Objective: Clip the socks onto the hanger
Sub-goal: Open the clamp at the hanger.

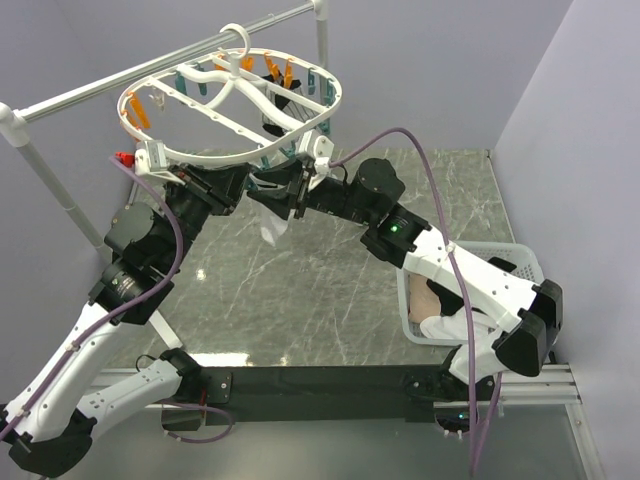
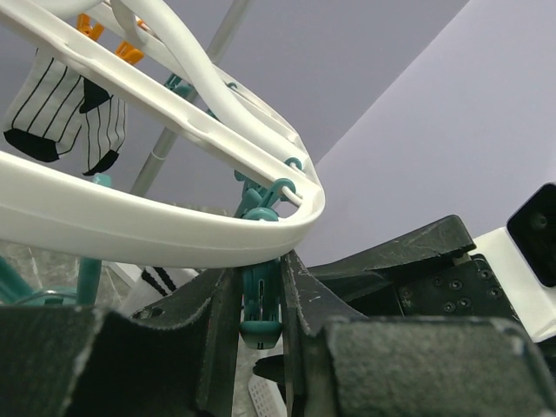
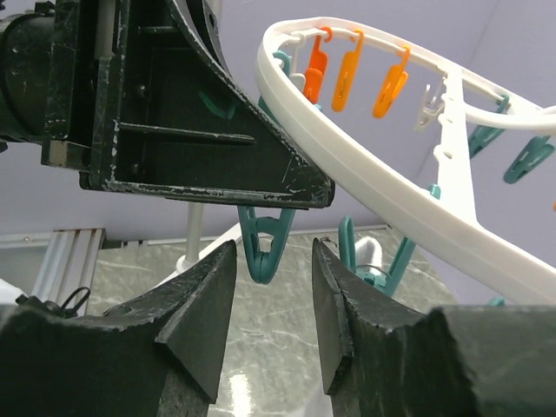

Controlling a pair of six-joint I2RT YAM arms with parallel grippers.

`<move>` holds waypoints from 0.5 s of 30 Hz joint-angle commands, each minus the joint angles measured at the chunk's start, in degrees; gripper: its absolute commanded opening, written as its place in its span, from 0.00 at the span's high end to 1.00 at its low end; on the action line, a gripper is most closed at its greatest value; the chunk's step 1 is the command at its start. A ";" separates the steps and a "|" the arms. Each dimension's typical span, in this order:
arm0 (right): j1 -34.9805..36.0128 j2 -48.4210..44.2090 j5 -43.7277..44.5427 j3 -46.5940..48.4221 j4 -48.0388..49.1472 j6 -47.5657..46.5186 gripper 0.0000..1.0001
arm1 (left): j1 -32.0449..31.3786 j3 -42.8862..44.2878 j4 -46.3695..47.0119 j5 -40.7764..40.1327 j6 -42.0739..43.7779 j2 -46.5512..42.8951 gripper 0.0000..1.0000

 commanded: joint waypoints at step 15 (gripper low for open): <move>0.76 3.97 -2.37 6.77 2.30 2.98 0.99 | 0.37 -1.60 5.05 2.60 2.22 -1.69 0.68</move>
